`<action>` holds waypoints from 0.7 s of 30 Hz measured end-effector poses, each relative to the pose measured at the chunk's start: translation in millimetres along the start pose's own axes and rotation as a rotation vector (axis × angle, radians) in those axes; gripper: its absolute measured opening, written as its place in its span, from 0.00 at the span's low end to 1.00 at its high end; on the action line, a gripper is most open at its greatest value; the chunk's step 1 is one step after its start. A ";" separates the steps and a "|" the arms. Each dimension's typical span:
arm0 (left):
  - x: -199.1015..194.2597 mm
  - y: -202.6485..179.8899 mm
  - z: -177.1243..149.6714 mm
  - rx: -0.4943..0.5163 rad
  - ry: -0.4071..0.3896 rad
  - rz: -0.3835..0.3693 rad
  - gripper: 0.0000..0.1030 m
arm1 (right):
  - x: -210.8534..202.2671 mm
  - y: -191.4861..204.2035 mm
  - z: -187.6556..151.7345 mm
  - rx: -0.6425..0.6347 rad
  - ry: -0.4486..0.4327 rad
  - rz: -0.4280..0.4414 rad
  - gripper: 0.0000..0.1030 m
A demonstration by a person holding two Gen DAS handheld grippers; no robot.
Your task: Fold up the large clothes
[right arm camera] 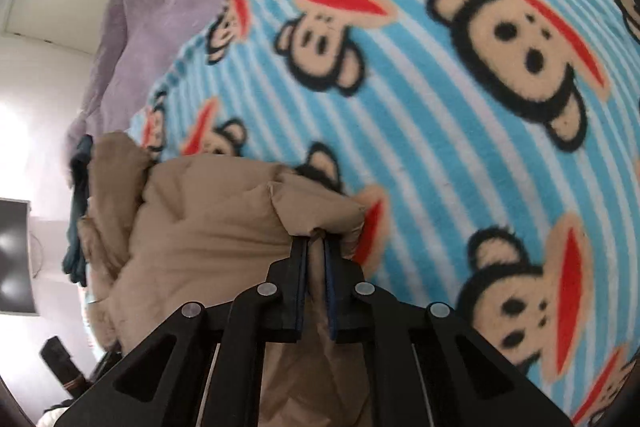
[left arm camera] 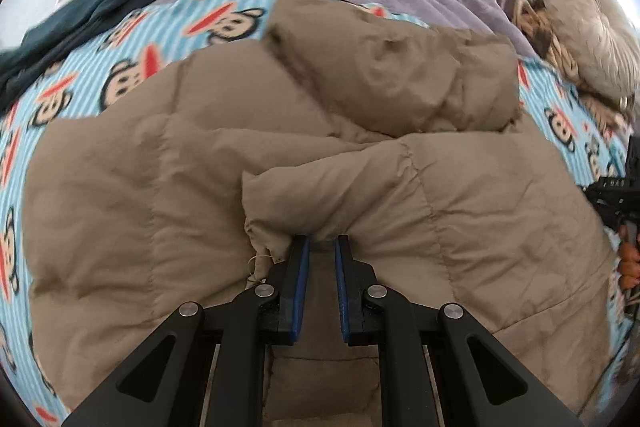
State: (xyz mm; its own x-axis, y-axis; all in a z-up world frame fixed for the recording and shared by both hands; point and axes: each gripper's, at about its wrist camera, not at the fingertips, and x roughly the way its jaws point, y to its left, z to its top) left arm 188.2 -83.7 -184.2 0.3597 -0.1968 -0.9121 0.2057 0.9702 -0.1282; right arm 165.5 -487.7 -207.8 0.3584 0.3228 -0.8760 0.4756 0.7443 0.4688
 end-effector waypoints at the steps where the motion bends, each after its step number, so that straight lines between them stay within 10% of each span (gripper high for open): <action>1: 1.5 -1.4 -0.6 0.010 -0.005 0.003 0.14 | 1.3 -1.5 -1.1 -0.004 -0.010 -0.002 0.06; 13: -59.6 36.8 -8.4 -0.089 -0.020 -0.117 0.14 | -76.9 52.5 -74.4 -0.302 -0.214 -0.212 0.06; 21: -27.1 33.4 -35.4 -0.044 0.025 -0.056 0.14 | -63.9 27.0 -116.0 -0.287 -0.137 -0.240 0.08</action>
State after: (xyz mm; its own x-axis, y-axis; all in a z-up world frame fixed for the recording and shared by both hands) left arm 153.1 -40.9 -177.5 0.3260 -0.2475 -0.9124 0.1842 0.9633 -0.1955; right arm 62.2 -420.4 -152.4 0.3773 0.0531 -0.9246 0.3222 0.9285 0.1848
